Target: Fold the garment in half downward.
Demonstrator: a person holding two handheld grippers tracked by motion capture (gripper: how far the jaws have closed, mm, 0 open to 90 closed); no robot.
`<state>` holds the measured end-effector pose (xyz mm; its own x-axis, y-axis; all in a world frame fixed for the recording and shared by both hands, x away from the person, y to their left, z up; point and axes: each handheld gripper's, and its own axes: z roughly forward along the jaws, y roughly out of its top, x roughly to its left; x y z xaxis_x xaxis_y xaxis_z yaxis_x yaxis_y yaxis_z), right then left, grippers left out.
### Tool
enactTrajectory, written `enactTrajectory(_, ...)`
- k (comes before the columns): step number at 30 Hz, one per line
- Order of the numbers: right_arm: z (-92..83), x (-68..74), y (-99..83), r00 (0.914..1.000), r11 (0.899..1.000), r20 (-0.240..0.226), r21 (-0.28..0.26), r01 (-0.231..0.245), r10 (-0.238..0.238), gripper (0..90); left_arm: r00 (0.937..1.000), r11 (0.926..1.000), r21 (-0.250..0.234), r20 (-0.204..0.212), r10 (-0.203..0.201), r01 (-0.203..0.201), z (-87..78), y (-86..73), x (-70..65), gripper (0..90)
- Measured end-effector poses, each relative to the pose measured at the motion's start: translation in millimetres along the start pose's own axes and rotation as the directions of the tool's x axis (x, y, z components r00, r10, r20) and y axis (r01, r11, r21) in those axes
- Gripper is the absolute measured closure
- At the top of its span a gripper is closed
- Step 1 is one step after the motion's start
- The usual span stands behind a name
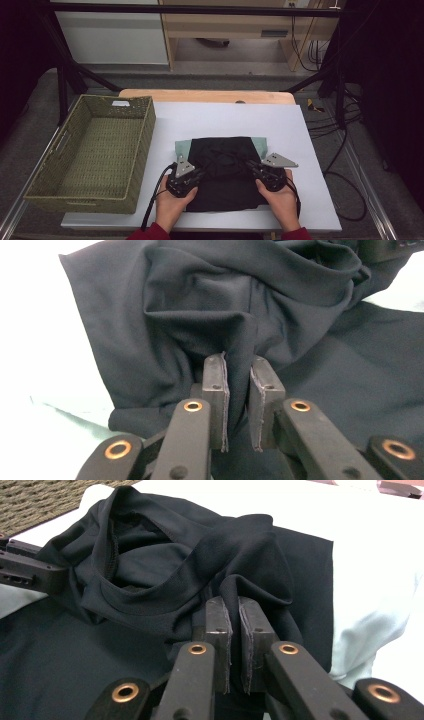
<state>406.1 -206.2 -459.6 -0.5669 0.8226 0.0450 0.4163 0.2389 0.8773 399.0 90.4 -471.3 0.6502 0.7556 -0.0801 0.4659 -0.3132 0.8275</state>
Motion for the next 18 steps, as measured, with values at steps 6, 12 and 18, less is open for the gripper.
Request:
enactTrajectory(6, -4.0, 3.5, -3.1, 1.0000, 1.000, -0.005, 0.008, 0.001, -0.001, 84.7, 1.0000, 1.0000, -0.002, -0.003, -0.001, 0.001, -7.3, -1.5, 0.4, 80.1)
enactTrajectory(12, -5.3, 7.0, -6.0, 0.9999, 1.000, -0.013, 0.020, 0.006, -0.006, 84.6, 1.0000, 1.0000, 0.003, -0.002, -0.006, 0.006, -12.4, -4.5, 0.4, 80.1)
enactTrajectory(18, -5.8, 8.4, -8.3, 0.9998, 0.999, -0.017, 0.032, 0.008, -0.008, 84.5, 1.0000, 0.9999, 0.014, 0.006, -0.007, 0.006, -14.3, -7.5, -0.3, 79.9)
